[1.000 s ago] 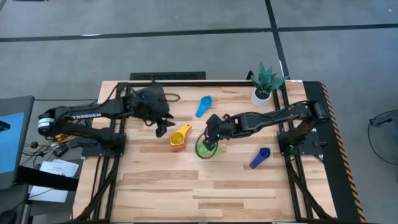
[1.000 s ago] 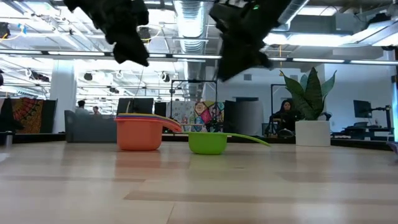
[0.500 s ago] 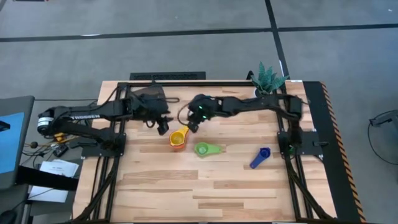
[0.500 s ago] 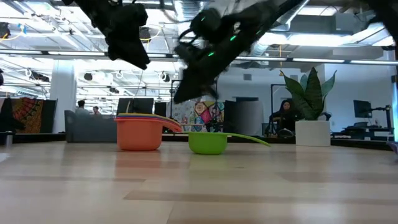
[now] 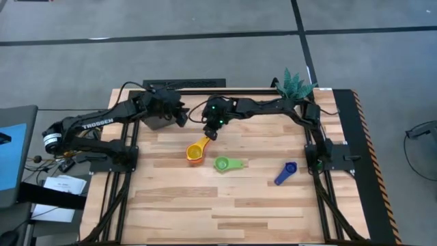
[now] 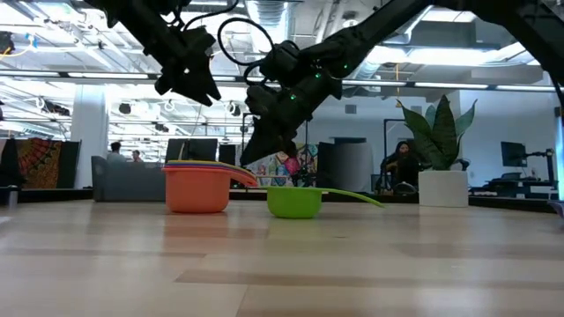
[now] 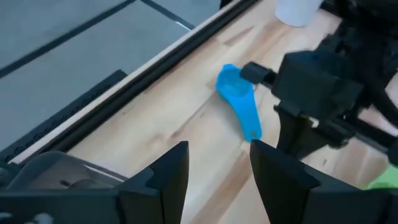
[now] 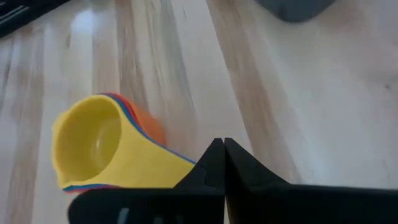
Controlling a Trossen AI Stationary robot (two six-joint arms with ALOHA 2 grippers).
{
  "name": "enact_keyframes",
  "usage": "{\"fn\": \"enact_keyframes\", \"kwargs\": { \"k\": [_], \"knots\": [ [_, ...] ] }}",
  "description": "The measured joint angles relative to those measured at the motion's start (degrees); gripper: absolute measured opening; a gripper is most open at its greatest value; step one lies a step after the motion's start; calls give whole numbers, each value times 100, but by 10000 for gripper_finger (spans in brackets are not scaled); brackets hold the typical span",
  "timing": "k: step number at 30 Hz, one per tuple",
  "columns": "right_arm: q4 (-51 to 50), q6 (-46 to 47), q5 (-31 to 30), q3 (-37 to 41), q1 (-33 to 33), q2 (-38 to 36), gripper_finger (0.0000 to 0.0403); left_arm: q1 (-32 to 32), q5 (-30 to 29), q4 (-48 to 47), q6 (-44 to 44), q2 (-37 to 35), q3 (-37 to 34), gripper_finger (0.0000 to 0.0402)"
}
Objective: Nest measuring cups in basket
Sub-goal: Adjust the stacked measuring cups on the table
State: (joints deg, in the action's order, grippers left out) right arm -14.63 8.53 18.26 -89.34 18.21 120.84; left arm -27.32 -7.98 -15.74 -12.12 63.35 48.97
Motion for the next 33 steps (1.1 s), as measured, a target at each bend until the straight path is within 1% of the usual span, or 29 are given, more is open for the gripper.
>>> {"fn": "enact_keyframes", "kwargs": {
  "k": [8, 12, 14, 18, 23, 25, 29, 33],
  "knots": [
    [237, -261, -4, 0, -27, 52, 18, 19, -32, 3, -302, 0, 0, 160],
    [482, -349, -26, 0, -28, 52, 9, 31, -314, 119, -205, 0, 0, 160],
    [549, -360, -64, 0, -38, 50, 7, 29, -318, 279, -292, -45, 0, 160],
    [818, -415, -161, -4, -91, 179, 9, 30, -431, 439, -418, -458, 4, 160],
    [695, -413, -28, 8, -168, 330, 11, 27, -855, 306, -558, -1072, 4, 160],
    [702, -511, -24, 17, -177, 337, 7, 27, -926, 274, -559, -1281, 4, 160],
    [790, -601, -26, 7, -197, 328, 6, 29, -995, 49, -654, -1536, 4, 160],
    [753, -616, -25, 7, -183, 328, 10, 29, -1098, -199, -817, -1585, 4, 160]
  ]
}}
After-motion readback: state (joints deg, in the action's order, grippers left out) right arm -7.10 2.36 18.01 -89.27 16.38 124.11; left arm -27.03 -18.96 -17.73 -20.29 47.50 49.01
